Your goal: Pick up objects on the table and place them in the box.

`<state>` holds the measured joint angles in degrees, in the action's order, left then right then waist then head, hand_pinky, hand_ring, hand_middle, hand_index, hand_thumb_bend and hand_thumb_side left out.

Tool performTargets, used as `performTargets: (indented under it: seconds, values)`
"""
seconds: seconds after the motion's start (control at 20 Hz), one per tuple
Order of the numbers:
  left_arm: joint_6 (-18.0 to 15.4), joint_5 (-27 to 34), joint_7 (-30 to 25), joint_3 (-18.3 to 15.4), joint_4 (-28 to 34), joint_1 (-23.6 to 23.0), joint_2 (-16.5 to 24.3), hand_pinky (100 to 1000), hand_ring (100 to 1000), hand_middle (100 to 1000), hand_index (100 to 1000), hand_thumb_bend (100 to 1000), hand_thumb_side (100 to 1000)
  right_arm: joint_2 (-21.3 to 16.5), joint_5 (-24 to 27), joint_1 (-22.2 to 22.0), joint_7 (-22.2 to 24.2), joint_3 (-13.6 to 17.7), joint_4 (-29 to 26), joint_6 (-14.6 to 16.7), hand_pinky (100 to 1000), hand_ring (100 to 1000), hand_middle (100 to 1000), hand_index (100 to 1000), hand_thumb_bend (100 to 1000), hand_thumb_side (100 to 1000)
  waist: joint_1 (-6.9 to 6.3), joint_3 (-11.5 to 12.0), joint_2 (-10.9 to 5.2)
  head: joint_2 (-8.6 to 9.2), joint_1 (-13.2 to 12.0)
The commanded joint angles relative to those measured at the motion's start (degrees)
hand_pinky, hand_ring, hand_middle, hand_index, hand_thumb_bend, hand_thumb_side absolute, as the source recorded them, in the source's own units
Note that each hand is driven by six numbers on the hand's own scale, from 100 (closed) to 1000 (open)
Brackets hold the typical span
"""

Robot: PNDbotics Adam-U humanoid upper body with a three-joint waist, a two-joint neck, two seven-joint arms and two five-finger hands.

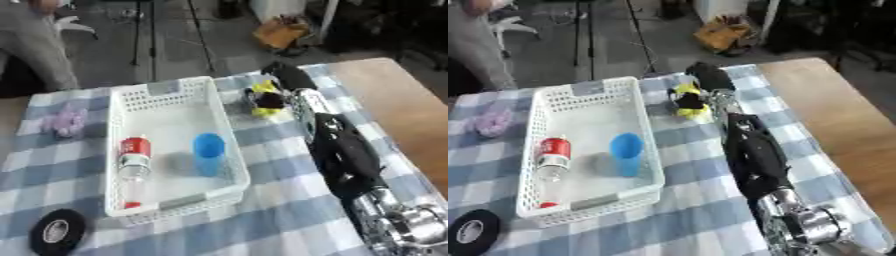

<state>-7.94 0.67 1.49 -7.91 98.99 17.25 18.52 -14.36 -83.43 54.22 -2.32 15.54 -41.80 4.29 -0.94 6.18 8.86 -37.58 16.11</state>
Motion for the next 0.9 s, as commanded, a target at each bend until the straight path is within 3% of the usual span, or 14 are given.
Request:
performTargets:
  seconds: [0.05, 0.1, 0.25, 0.3, 0.55, 0.9]
  values:
    - [-0.06, 0.09, -0.15, 0.03, 1.19, 1.00, 0.60, 377, 941, 886, 854, 535, 931, -1.09, -0.99, 1.94, -1.08, 0.44, -0.02, -0.51, 610, 687, 850, 885, 481, 736, -0.98, 0.16, 0.09, 0.90, 0.41]
    - [-0.09, 0.10, -0.16, 0.05, 1.27, 1.03, 0.58, 377, 941, 886, 854, 534, 932, -1.28, -1.46, 2.23, -1.51, 0.41, 0.18, -0.83, 816, 818, 888, 911, 516, 720, -1.11, 0.35, 0.34, 1.06, 0.57]
    - [-0.12, 0.13, -0.20, 0.09, 1.41, 1.07, 0.55, 377, 941, 886, 854, 534, 932, -1.30, -3.60, 2.68, -2.79, 0.46, 0.89, -1.66, 816, 818, 888, 911, 516, 720, -1.25, 0.58, 0.60, 1.25, 0.75]
    - [-0.15, 0.14, -0.22, 0.11, 1.47, 1.09, 0.55, 375, 942, 886, 854, 534, 932, -1.57, -4.23, 2.73, -2.81, 0.83, 1.34, -1.93, 865, 861, 923, 924, 506, 748, -1.46, 0.77, 0.89, 1.42, 0.93]
    - [-0.26, 0.22, -0.40, 0.26, 1.78, 1.23, 0.44, 375, 942, 886, 854, 534, 932, -2.32, -8.21, 3.55, -2.15, 2.42, 4.22, -5.94, 861, 863, 924, 927, 507, 765, -2.02, 1.53, 1.76, 1.99, 1.54]
    - [-0.26, 0.24, -0.58, 0.36, 1.78, 1.15, 0.27, 374, 942, 886, 854, 532, 933, -2.68, -9.09, 3.54, -1.69, 2.31, 5.65, -8.27, 859, 869, 929, 932, 505, 789, -2.31, 1.41, 1.89, 2.18, 1.61]
